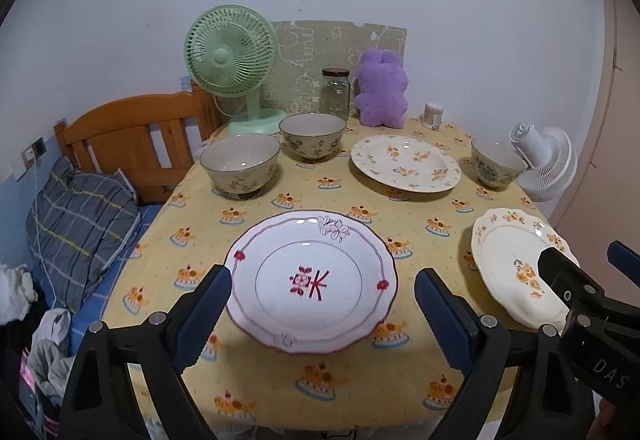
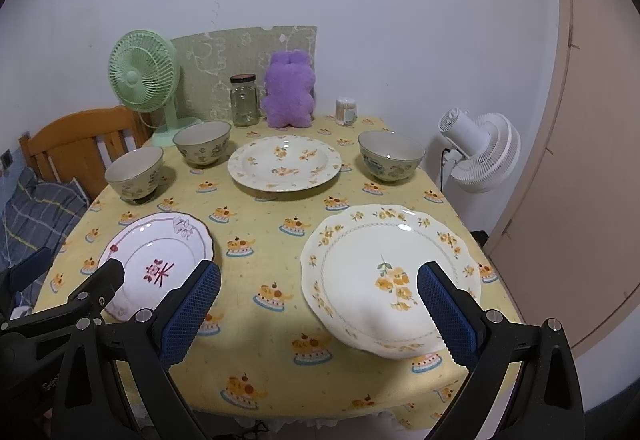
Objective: Organize plates and bowls
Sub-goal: 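Grasp the rim of the large orange-flower plate with both grippers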
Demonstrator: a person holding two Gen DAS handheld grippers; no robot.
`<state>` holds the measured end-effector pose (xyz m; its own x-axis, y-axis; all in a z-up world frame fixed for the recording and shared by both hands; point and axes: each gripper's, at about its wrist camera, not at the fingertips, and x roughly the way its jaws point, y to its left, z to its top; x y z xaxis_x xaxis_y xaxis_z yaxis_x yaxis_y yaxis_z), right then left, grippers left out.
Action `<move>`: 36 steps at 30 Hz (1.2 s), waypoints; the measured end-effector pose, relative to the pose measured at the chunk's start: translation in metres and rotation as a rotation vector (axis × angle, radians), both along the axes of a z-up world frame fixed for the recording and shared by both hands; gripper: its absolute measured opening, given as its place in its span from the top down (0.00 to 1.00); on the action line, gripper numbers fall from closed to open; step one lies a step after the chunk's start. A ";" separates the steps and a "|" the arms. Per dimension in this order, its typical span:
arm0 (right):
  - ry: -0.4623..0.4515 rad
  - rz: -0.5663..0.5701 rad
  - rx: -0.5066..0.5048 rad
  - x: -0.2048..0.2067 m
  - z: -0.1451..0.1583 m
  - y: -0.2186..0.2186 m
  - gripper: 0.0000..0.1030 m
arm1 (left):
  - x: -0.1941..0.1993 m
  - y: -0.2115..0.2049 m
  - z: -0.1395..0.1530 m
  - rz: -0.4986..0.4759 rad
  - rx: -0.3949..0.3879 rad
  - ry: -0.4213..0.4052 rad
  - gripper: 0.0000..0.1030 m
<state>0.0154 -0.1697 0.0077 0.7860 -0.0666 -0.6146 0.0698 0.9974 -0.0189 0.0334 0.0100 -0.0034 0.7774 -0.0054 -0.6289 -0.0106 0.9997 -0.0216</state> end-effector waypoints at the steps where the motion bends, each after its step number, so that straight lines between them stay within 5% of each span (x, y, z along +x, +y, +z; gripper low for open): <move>1: 0.006 -0.007 0.000 0.005 0.000 0.003 0.03 | 0.006 0.001 0.000 -0.009 0.001 0.004 0.10; 20: 0.092 -0.187 -0.003 0.069 -0.005 -0.032 0.06 | 0.087 -0.059 -0.015 -0.199 0.023 0.131 0.16; 36: 0.171 -0.119 0.015 0.125 -0.037 -0.136 0.09 | 0.130 -0.167 -0.044 -0.160 0.042 0.230 0.21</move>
